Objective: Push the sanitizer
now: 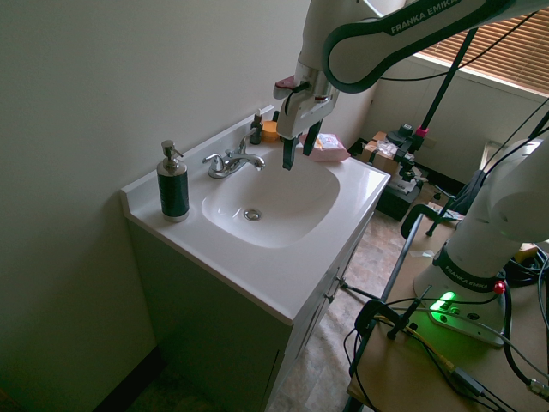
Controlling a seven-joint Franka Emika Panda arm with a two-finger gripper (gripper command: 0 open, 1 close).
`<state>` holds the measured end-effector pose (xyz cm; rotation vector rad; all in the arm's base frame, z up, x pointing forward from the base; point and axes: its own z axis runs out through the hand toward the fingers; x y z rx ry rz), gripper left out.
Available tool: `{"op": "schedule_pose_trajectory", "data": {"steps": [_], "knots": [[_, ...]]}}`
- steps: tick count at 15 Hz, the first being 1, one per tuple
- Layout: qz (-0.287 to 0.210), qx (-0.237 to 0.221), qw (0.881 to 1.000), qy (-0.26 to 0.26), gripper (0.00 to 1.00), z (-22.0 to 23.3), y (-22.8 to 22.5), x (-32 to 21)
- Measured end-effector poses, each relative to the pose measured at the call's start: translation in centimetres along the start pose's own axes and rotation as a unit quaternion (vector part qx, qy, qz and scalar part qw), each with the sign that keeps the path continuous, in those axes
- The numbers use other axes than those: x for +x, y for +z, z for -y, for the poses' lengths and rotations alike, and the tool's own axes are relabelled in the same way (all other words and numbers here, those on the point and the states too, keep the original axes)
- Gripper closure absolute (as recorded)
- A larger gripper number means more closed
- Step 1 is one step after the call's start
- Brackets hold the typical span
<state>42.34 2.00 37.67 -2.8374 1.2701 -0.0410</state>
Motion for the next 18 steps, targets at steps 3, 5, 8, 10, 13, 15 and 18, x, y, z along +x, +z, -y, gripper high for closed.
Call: {"op": "schedule_pose_trajectory", "data": {"steps": [3,5,8,10,13,15,18], "knots": [[-0.006,0.005,1.000,-0.006,0.00,0.9,-0.9,-0.3],[-0.021,0.019,1.000,-0.010,0.00,4.5,-4.3,-1.4],[-0.041,0.034,0.998,-0.023,1.00,10.9,-8.6,-1.4],[-0.039,0.031,0.998,-0.030,1.00,14.6,-9.1,-0.4],[-0.042,0.026,0.998,-0.038,1.00,20.2,-10.3,-0.4],[-0.040,0.021,0.998,-0.041,1.00,23.4,-10.8,-0.9],[-0.034,0.015,0.998,-0.046,1.00,26.2,-10.2,-0.8]]}}
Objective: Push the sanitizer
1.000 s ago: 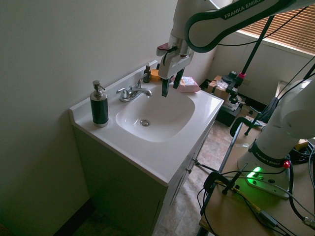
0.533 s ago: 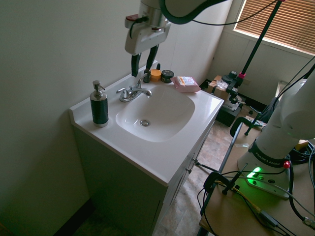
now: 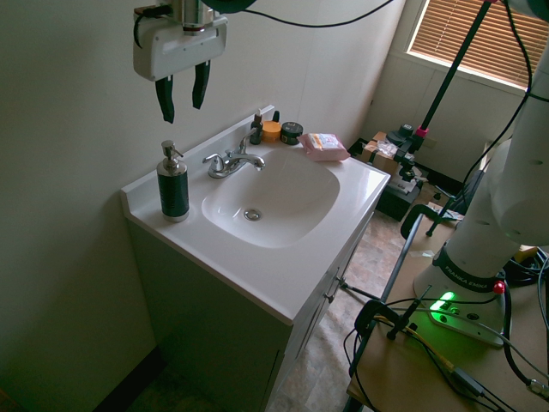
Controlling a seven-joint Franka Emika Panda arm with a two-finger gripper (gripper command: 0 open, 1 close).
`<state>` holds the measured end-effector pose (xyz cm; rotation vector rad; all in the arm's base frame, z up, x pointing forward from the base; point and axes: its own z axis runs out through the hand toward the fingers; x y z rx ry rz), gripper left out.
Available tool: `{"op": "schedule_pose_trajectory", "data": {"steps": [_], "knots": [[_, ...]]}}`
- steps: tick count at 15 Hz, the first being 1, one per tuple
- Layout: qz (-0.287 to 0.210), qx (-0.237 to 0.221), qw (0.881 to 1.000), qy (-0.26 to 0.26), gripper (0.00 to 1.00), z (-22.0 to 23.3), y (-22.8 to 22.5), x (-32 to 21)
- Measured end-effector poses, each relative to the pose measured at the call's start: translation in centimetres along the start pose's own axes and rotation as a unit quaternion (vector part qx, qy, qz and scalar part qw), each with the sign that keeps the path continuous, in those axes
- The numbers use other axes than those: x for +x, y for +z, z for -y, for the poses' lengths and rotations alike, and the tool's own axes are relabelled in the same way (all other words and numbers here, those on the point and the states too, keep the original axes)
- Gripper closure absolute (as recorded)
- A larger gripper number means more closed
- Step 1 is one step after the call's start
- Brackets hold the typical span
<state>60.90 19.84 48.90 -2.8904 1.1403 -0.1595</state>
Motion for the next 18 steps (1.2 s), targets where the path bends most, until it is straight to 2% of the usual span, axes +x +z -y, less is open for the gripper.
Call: {"op": "schedule_pose_trajectory", "data": {"steps": [6,13,18], "knots": [[0.005,-0.005,1.000,-0.002,1.00,2.2,1.0,-0.8],[0.013,-0.026,0.999,0.038,1.00,2.0,3.4,-0.2],[0.018,-0.033,0.998,0.045,1.00,2.5,4.5,-0.9]]}}
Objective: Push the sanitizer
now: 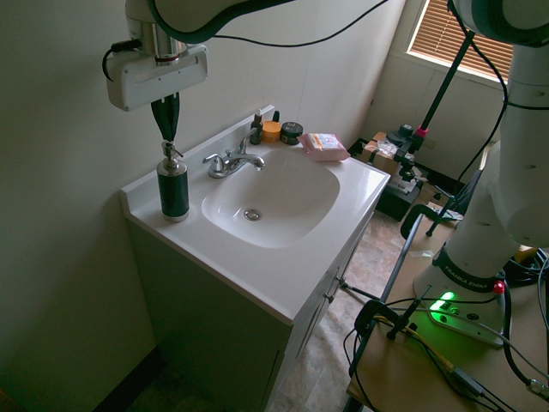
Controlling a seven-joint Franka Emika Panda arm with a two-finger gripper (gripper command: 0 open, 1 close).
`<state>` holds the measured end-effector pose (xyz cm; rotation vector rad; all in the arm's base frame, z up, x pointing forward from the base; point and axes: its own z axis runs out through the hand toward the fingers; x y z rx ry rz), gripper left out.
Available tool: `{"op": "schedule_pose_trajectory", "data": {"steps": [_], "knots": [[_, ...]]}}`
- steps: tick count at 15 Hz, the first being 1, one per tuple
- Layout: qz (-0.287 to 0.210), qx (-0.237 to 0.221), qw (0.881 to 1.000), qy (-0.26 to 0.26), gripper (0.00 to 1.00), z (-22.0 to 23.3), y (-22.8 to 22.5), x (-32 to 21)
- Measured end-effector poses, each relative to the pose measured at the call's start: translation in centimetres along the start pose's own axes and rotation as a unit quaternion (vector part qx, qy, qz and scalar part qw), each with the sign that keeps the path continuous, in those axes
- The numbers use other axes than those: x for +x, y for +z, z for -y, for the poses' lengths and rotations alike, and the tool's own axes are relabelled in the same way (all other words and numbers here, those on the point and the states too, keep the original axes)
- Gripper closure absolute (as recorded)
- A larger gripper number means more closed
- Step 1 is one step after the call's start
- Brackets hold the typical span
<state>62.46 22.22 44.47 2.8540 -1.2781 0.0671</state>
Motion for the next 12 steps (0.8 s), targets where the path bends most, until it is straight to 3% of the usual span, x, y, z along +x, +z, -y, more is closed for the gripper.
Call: {"op": "schedule_pose_trajectory", "data": {"steps": [12], "knots": [[0.010,-0.013,1.000,0.006,1.00,0.3,2.0,-0.9]]}}
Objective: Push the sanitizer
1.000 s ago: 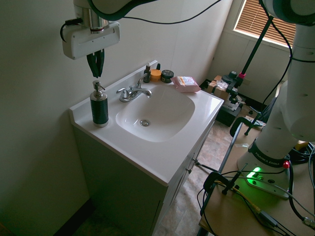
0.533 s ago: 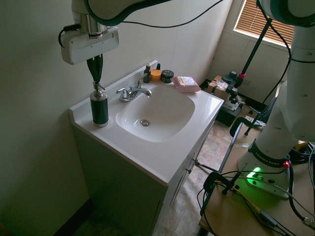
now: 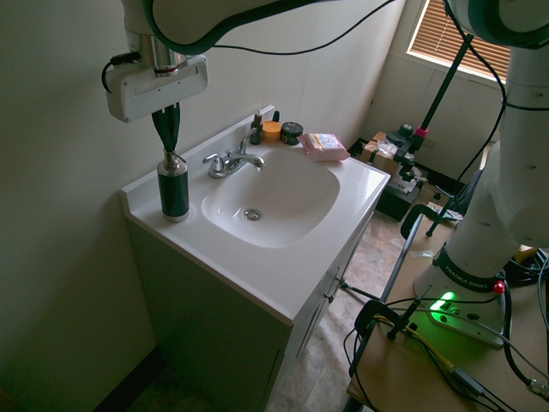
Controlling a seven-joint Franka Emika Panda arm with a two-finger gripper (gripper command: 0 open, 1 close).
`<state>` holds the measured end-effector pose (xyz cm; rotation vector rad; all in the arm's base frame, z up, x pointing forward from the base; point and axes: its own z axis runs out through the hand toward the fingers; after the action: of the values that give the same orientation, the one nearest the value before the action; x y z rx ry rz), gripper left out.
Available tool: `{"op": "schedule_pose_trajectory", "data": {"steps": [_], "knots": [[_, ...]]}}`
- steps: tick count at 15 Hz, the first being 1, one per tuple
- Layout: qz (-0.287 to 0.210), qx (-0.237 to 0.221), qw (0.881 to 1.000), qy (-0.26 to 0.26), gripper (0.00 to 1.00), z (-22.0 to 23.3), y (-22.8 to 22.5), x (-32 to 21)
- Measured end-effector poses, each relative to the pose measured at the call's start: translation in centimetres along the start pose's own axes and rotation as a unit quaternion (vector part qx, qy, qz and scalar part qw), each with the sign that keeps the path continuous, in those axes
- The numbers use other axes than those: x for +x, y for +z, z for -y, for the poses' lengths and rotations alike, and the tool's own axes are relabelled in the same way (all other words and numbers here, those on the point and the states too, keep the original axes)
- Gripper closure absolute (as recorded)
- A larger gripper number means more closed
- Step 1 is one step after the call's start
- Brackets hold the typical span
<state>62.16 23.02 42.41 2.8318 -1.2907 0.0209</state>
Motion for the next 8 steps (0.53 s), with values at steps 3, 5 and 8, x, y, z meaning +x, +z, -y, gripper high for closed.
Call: {"op": "schedule_pose_trajectory", "data": {"steps": [3,5,8], "knots": [[0.009,0.009,1.000,0.002,1.00,0.1,0.6,-0.5],[0.014,0.031,0.999,0.003,1.00,0.2,1.4,0.0],[0.016,0.089,0.996,0.003,1.00,-2.1,-5.7,2.0]]}}
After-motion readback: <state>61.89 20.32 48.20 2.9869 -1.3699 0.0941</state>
